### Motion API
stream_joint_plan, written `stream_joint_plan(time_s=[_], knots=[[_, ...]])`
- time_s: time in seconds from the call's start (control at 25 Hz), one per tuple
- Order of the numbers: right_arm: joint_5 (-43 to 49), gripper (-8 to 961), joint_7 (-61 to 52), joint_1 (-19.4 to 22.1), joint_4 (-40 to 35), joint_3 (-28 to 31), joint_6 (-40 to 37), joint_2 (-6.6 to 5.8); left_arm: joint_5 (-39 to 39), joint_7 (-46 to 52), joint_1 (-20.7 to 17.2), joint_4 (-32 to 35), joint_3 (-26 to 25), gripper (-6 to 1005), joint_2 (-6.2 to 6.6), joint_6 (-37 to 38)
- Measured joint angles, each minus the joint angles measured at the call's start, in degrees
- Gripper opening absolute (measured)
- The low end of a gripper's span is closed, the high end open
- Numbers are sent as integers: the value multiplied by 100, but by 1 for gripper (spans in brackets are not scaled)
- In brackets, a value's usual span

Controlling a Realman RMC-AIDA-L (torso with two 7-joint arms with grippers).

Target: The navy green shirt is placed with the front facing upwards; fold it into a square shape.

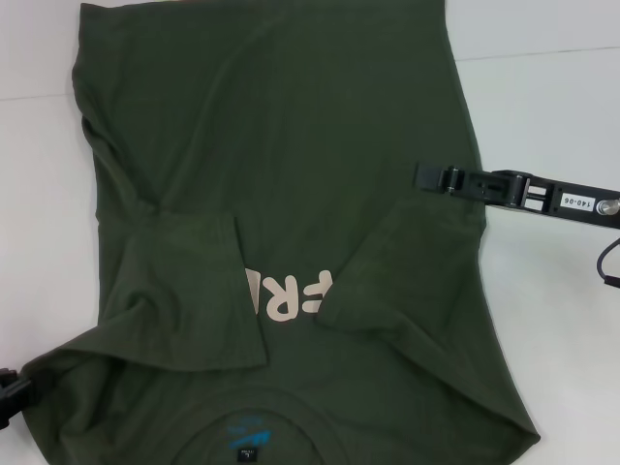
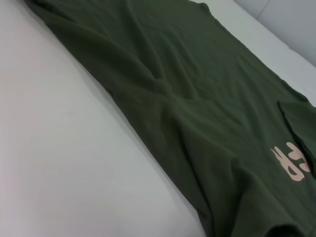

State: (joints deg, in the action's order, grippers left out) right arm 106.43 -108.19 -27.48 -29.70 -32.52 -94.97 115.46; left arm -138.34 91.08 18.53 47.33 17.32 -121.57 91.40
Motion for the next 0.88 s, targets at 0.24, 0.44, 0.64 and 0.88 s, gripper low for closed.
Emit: stream_joint_plan(time_s=[0.24,0.44,0.64,0.88], knots=[[0,919,0,7,0,0,6,2,-11,6,19,-4,0,118,10,28],[54,918,-28,26,0,-17,15,-12,10,42,20,17,-16,48,18,38],[441,916,-351,61,0,-58,68,-103,22,143,19,126,-49,49,36,88],[858,916,-908,179,-5,-54,-319,-280,68,230,19,272,-86,49,37,111]])
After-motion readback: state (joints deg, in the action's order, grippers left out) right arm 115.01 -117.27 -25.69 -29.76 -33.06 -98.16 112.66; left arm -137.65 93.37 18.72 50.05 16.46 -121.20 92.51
